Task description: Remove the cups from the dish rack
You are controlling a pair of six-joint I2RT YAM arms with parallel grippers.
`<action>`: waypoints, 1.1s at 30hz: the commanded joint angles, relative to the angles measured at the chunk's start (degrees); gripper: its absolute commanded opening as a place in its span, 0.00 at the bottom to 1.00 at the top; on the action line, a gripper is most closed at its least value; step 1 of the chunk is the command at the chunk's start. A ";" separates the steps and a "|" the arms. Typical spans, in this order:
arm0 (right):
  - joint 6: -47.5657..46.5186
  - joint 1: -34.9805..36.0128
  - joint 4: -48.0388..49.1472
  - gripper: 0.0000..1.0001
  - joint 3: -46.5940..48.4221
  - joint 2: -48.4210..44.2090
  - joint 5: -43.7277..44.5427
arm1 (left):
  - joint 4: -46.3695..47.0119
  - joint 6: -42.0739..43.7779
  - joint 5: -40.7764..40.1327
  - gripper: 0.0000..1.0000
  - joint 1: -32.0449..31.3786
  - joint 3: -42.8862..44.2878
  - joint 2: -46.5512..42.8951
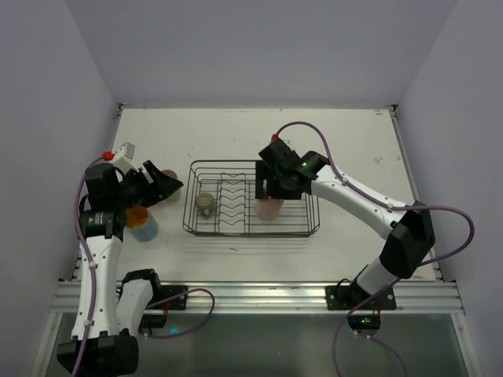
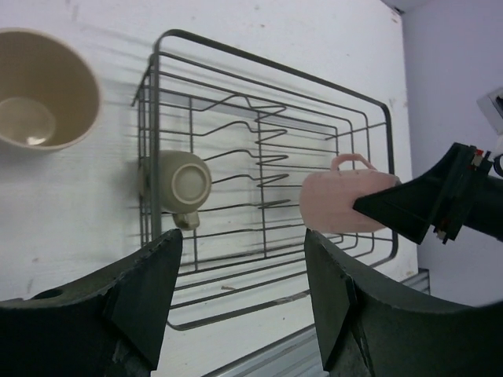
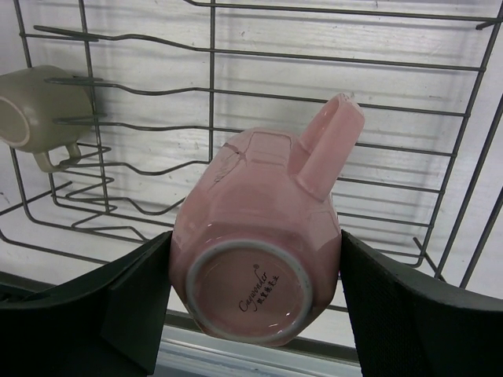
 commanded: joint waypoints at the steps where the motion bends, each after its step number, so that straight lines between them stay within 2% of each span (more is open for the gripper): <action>1: -2.82 0.14 3.22 0.00 2.83 -5.56 -1.14 | 7.47 -3.48 13.35 0.68 -0.29 -3.54 0.05; 5: -3.61 0.14 3.04 0.00 4.24 -7.15 -2.11 | 18.00 -10.94 22.13 0.66 -1.60 -9.60 -0.12; 6: -3.70 0.14 3.04 0.00 5.03 -7.32 -2.37 | 23.68 -12.96 23.29 0.66 -2.04 -12.14 -0.21; 8: -3.88 0.14 3.04 0.00 5.82 -7.41 -3.07 | 28.81 -19.20 24.87 0.66 -3.62 -14.35 -0.82; 11: -3.96 -0.12 2.52 0.00 7.58 -7.50 -3.43 | 41.01 -27.99 25.06 0.66 -7.31 -17.87 -1.53; 12: -4.05 -0.12 2.52 0.00 8.45 -7.59 -3.86 | 47.67 -30.27 24.80 0.66 -8.45 -19.70 -1.53; 13: -4.14 -0.30 2.43 0.00 8.98 -7.59 -4.21 | 51.30 -35.26 24.27 0.66 -11.60 -20.68 -1.62; 16: -4.05 -0.56 2.25 0.00 10.74 -8.12 -5.09 | 61.78 -41.79 21.55 0.63 -16.09 -23.14 -0.57; 25: -4.67 -2.14 1.99 0.00 15.31 -10.22 -9.31 | 83.83 -52.26 17.68 0.62 -21.12 -28.77 3.65; 31: -4.93 -3.11 2.08 0.00 17.25 -11.46 -12.21 | 92.80 -54.11 16.54 0.62 -22.26 -32.11 6.55; 33: -4.93 -3.46 2.08 0.00 18.04 -11.63 -13.88 | 98.84 -55.52 16.18 0.63 -22.87 -33.42 8.48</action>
